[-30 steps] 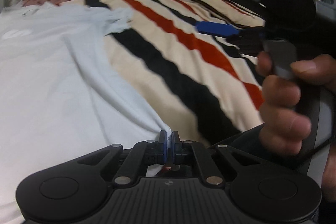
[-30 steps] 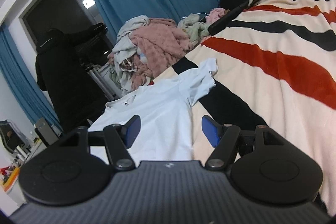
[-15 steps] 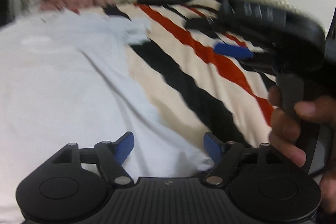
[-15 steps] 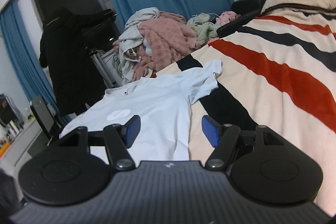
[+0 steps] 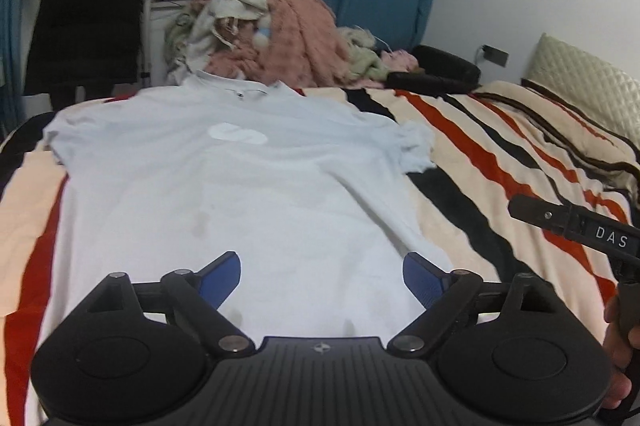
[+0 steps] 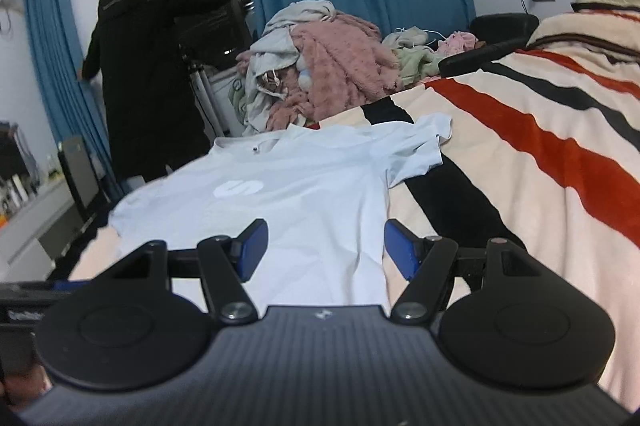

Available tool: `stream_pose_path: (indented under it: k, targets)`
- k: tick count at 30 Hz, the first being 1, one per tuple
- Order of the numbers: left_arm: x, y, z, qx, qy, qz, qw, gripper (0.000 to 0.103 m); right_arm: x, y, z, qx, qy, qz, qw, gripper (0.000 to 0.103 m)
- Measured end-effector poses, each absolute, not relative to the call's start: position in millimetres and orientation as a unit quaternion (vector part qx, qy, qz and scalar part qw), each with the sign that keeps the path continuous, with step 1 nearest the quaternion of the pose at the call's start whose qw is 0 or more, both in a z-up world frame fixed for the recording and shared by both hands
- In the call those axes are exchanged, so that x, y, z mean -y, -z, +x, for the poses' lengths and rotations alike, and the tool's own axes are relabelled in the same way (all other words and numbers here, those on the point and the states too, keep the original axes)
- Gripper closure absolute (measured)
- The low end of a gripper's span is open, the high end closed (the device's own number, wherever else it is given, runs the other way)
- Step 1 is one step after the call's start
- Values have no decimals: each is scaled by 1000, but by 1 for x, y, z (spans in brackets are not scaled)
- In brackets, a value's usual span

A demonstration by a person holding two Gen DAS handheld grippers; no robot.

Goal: Fold clothes

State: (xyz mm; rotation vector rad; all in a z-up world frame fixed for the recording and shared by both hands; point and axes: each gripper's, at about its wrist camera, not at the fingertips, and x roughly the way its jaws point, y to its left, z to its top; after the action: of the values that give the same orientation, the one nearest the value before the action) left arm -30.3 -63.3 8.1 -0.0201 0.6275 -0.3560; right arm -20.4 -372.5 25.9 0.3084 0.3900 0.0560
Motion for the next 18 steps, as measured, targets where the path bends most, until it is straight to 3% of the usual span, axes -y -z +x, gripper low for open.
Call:
stream_pose_path:
  k: [7,18]
  targets:
    - [38,-12,-35,-299,163,-26,940,3,363,-26,-17,-208,-18,145,967,35]
    - [26,-13,-59,-276,149,-2,949,2,343,-41,-13,-240,-10,131,962,36]
